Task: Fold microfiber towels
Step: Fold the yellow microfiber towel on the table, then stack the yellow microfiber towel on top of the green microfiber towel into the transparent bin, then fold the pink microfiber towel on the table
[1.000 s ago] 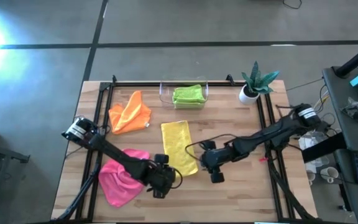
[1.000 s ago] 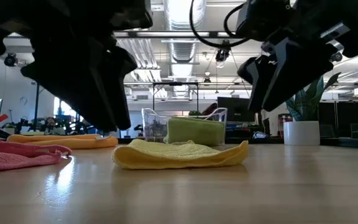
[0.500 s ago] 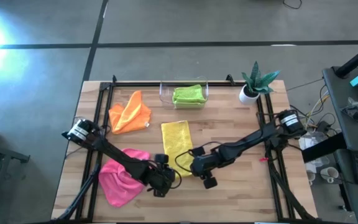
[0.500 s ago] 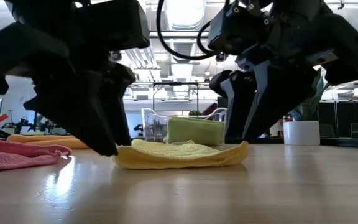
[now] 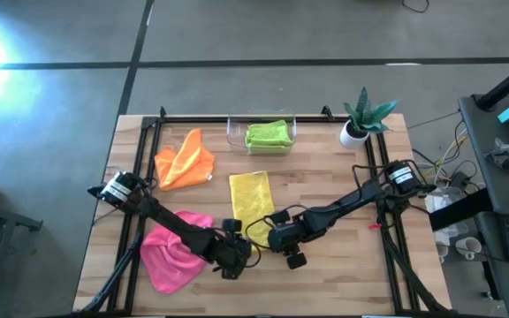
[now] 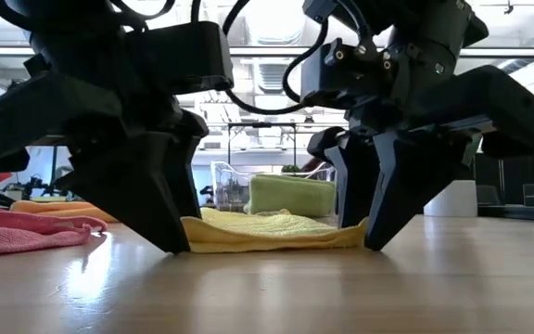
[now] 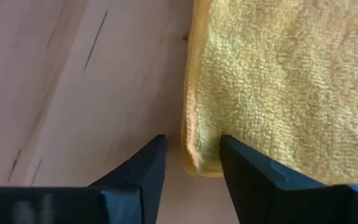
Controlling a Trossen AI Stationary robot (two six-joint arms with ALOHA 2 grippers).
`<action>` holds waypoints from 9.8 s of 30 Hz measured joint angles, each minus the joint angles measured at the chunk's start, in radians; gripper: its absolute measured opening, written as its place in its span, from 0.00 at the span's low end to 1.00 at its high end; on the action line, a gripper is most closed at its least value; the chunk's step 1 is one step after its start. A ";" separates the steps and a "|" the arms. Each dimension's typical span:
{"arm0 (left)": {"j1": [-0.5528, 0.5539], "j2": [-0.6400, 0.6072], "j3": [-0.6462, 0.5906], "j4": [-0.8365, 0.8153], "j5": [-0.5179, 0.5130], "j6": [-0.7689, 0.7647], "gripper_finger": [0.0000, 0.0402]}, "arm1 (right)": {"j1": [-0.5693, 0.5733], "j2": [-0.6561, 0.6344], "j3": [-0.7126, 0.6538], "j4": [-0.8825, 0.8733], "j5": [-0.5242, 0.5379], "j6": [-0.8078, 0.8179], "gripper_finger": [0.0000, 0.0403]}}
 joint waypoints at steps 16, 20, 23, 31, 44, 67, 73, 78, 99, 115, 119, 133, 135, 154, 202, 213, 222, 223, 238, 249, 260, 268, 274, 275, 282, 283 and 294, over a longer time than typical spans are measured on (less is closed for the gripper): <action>0.011 -0.015 0.001 0.031 0.066 0.000 0.03 | -0.003 -0.069 0.003 -0.067 0.045 0.120 0.02; 0.012 -0.074 0.041 0.000 0.082 0.002 0.03 | 0.004 -0.117 0.063 -0.195 0.031 0.208 0.02; 0.012 -0.125 0.080 -0.063 0.090 0.002 0.03 | 0.014 -0.129 0.138 -0.273 0.012 0.258 0.02; 0.035 -0.231 0.140 -0.309 0.011 0.001 0.03 | 0.008 -0.123 0.263 -0.360 0.136 0.294 0.02; 0.243 -0.226 0.061 -0.449 -0.052 -0.050 0.03 | -0.226 -0.072 0.215 -0.300 0.288 0.318 0.02; 0.336 -0.225 0.018 -0.439 0.008 -0.040 0.04 | -0.300 -0.024 0.214 -0.221 0.243 0.149 0.14; 0.336 -0.224 0.018 -0.439 -0.031 0.016 0.15 | -0.306 -0.024 0.214 -0.223 0.238 0.163 0.30; 0.338 -0.224 0.033 -0.439 -0.096 0.037 0.29 | -0.306 -0.038 0.214 -0.280 0.237 0.167 0.39; 0.068 -0.176 0.081 -0.277 -0.079 -0.103 0.37 | -0.174 -0.472 -0.186 -0.040 0.110 0.042 0.35; 0.065 -0.009 0.068 -0.279 -0.118 -0.157 0.37 | -0.133 -0.210 -0.155 0.217 0.079 -0.217 0.34; 0.074 -0.009 0.060 -0.280 -0.151 -0.158 0.37 | -0.133 -0.146 -0.095 0.185 0.079 -0.253 0.34; 0.098 0.024 0.048 -0.266 -0.087 -0.158 0.37 | -0.143 0.021 -0.001 0.129 0.082 -0.270 0.34; 0.098 0.024 0.046 -0.253 -0.086 -0.155 0.37 | -0.147 0.033 0.011 0.123 0.088 -0.256 0.34; 0.103 0.031 0.042 -0.188 -0.065 -0.135 0.12 | -0.166 0.045 0.012 0.113 0.070 -0.136 0.05; 0.666 -0.422 0.143 -0.098 -0.119 0.730 0.00 | -0.452 -0.214 0.492 -0.398 0.510 0.054 0.02; 0.907 -0.319 0.204 0.223 -0.129 0.855 0.00 | -0.725 -0.175 0.601 -0.354 0.485 -0.101 0.02; 1.007 -0.111 0.370 0.273 -0.088 0.967 0.00 | -0.899 -0.070 0.661 -0.278 0.334 -0.204 0.02; 1.015 -0.084 0.395 0.274 -0.088 0.979 0.00 | -0.916 -0.053 0.672 -0.279 0.327 -0.212 0.02; 1.087 0.059 0.556 0.018 -0.082 1.029 0.00 | -1.044 0.152 0.881 -0.493 0.079 -0.313 0.02; 1.023 0.033 0.537 -0.285 0.224 0.867 0.00 | -1.012 0.171 0.878 -0.807 -0.109 -0.323 0.02; 1.007 0.064 0.501 -0.333 0.310 0.866 0.00 | -0.994 0.219 0.801 -0.824 -0.147 -0.322 0.02; 1.002 0.063 0.471 -0.325 0.323 0.866 0.01 | -0.975 0.215 0.795 -0.856 -0.181 -0.321 0.02; 0.998 0.062 0.474 -0.349 0.313 0.866 0.03 | -0.971 0.212 0.795 -0.870 -0.172 -0.322 0.08; 0.998 0.060 0.474 -0.352 0.311 0.866 0.05 | -0.971 0.212 0.794 -0.873 -0.168 -0.321 0.10; 0.998 0.043 0.476 -0.350 0.309 0.865 0.21 | -0.972 0.206 0.793 -0.877 -0.170 -0.290 0.26; 0.996 0.037 0.476 -0.351 0.304 0.865 0.24 | -0.972 0.202 0.793 -0.889 -0.172 -0.285 0.28; 0.968 -0.142 0.467 -0.418 0.147 0.723 0.37 | -0.970 0.063 0.792 -0.935 -0.202 -0.198 0.34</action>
